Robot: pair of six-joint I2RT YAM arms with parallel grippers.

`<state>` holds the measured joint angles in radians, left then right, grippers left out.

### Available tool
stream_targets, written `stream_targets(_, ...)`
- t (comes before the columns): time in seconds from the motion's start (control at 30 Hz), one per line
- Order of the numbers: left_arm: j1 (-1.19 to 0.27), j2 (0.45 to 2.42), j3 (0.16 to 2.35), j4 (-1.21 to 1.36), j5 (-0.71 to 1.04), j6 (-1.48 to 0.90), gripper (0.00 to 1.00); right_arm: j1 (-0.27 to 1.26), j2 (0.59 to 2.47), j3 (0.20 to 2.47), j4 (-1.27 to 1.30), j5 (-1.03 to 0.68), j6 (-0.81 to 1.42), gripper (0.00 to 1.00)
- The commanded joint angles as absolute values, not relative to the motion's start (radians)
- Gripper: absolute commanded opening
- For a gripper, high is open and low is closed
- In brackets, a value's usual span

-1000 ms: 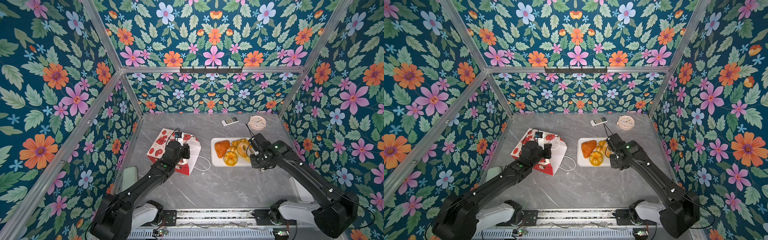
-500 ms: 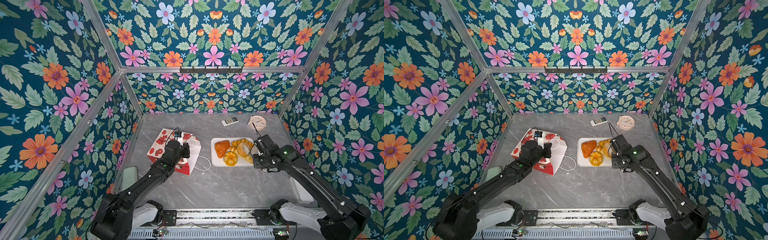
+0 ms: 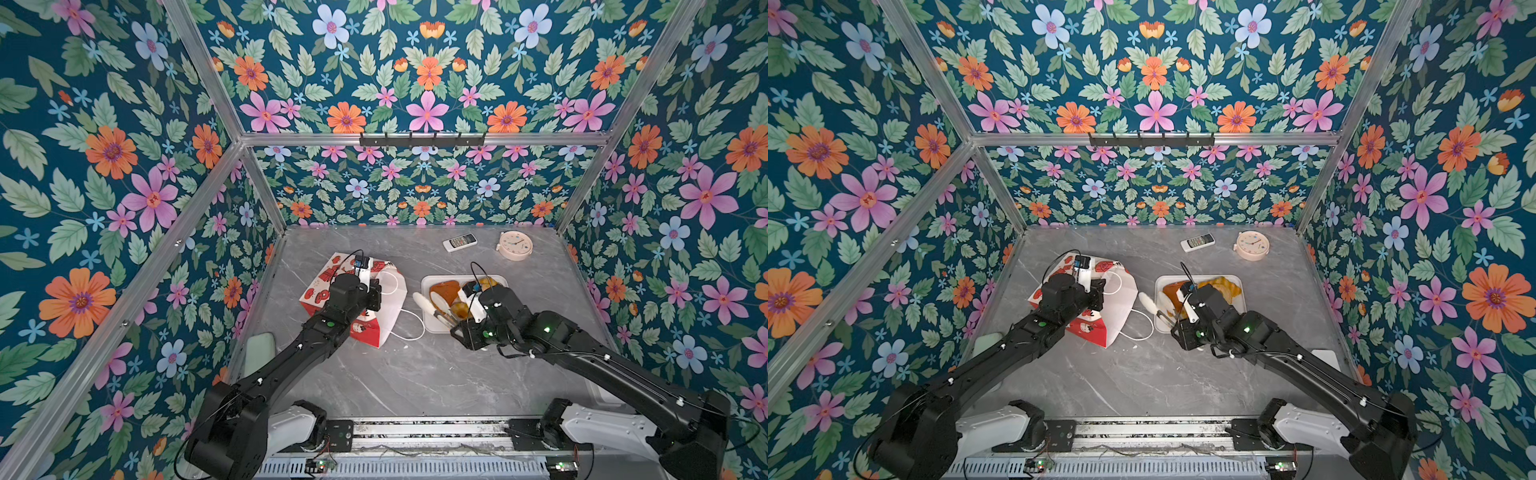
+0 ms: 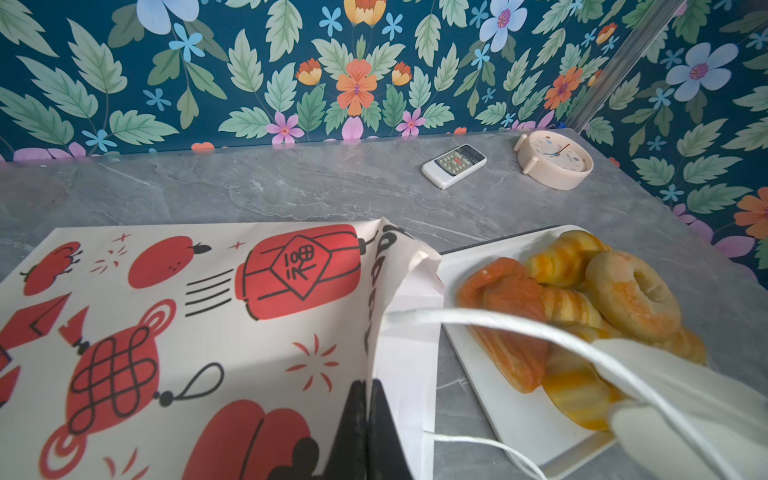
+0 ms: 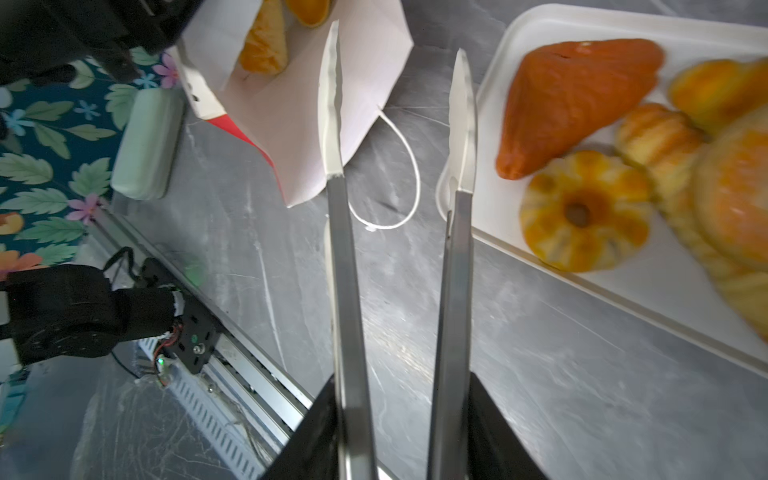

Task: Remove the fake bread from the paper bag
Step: 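Move the open right tongs from the tray into the bag opening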

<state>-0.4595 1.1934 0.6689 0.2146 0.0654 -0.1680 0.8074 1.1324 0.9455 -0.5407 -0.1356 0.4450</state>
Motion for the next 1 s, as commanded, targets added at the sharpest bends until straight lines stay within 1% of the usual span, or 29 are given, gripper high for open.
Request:
stream_targets(0.0, -0.454, 1.194, 0.658, 0.304, 0.133, -0.131, 0.0, 0.823, 1.181, 0.922, -0.279, -0.244, 0.499, 0.42)
stream_targets(0.17, -0.454, 1.158, 0.611, 0.378, 0.215, -0.125, 0.0, 0.83, 1.269, 0.932, -0.183, -0.312, 0.506, 0.42)
stream_targets(0.3, -0.454, 1.127, 0.592, 0.384, 0.275, -0.099, 0.0, 0.832, 1.36, 0.945, -0.122, -0.351, 0.511, 0.42)
stream_targets(0.43, -0.454, 1.084, 0.569, 0.384, 0.279, -0.075, 0.0, 0.839, 1.454, 0.982, -0.101, -0.366, 0.512, 0.41)
stream_targets(0.6, -0.454, 1.082, 0.583, 0.354, 0.31, -0.066, 0.0, 0.85, 1.545, 1.037, -0.105, -0.318, 0.529, 0.4)
stream_targets(0.73, -0.454, 1.102, 0.596, 0.359, 0.319, -0.09, 0.0, 0.859, 1.588, 1.063, -0.097, -0.265, 0.537, 0.4)
stream_targets(0.9, -0.454, 1.125, 0.611, 0.376, 0.352, -0.118, 0.0, 0.879, 1.629, 1.108, -0.129, -0.153, 0.51, 0.4)
stream_targets(0.97, -0.454, 1.123, 0.612, 0.385, 0.362, -0.124, 0.0, 0.885, 1.649, 1.124, -0.13, -0.149, 0.502, 0.39)
